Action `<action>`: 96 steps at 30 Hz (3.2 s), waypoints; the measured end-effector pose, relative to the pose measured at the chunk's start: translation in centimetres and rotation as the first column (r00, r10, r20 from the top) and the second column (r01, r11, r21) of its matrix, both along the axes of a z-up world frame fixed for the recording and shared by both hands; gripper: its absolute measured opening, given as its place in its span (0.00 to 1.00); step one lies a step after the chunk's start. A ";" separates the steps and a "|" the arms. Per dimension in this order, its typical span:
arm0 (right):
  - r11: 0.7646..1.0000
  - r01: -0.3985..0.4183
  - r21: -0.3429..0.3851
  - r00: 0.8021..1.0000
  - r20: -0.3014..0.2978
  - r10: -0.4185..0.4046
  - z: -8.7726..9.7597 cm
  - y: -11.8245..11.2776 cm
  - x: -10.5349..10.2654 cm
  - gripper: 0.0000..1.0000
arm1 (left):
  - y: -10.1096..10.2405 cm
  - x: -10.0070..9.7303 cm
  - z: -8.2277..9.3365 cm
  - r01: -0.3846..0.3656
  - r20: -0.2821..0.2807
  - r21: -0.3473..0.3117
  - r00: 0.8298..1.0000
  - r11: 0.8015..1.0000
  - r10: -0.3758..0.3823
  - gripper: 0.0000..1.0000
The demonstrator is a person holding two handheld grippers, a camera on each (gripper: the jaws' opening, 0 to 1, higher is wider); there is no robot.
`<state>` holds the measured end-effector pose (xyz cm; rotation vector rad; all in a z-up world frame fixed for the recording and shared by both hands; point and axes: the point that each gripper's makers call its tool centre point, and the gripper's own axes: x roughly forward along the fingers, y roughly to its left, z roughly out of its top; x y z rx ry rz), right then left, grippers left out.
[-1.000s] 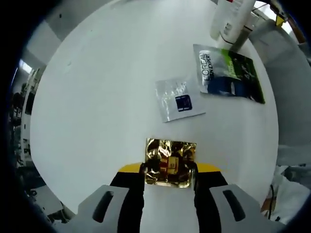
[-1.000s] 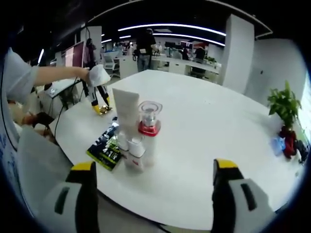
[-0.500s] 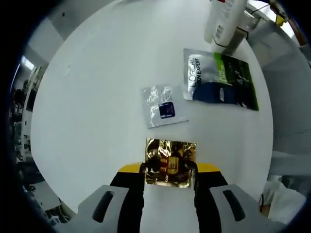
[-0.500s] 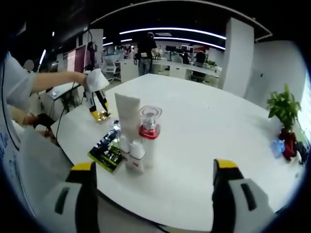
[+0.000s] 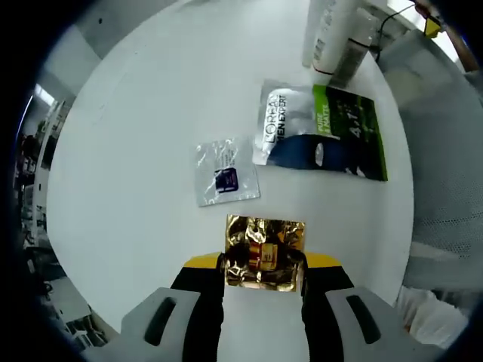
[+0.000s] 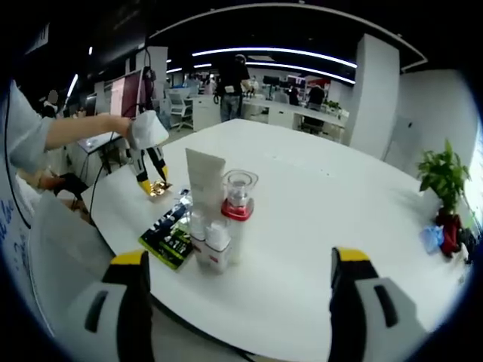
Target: Arrange the skincare products in the storage area until every visible bottle or jar stands upright without overlapping.
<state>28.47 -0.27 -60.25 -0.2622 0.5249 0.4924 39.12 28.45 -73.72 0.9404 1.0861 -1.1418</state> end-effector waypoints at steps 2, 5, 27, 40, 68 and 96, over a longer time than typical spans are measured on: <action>1.000 -0.001 -0.004 1.000 0.001 0.001 0.0 -0.1 0.0 1.00 | -0.2 -0.3 0.0 -0.008 0.003 0.001 1.000 1.000 0.008 0.37; 1.000 -0.001 -0.006 1.000 0.001 0.001 0.0 -0.3 -0.1 1.00 | -0.6 -0.8 0.1 -0.013 -0.001 -0.004 1.000 1.000 0.013 0.37; 1.000 -0.007 0.001 1.000 0.009 0.007 -0.1 -0.2 -0.4 1.00 | -3.1 -2.9 -1.5 -0.008 -0.033 0.008 0.999 1.000 0.008 0.37; 1.000 -0.009 -0.006 1.000 -0.002 0.009 -0.3 -0.2 -0.5 1.00 | -4.1 -2.6 -1.8 -0.027 -0.031 0.024 0.999 0.999 0.028 0.37; 1.000 -0.003 -0.008 1.000 -0.021 0.003 -0.9 -0.4 -0.6 1.00 | -4.8 -2.1 -1.7 -0.025 -0.017 0.021 1.000 0.999 0.025 0.39; 1.000 -0.001 -0.007 1.000 -0.028 0.001 -1.0 -0.5 -0.7 1.00 | -4.8 1.3 0.4 -0.068 0.038 -0.009 0.997 0.998 0.068 0.47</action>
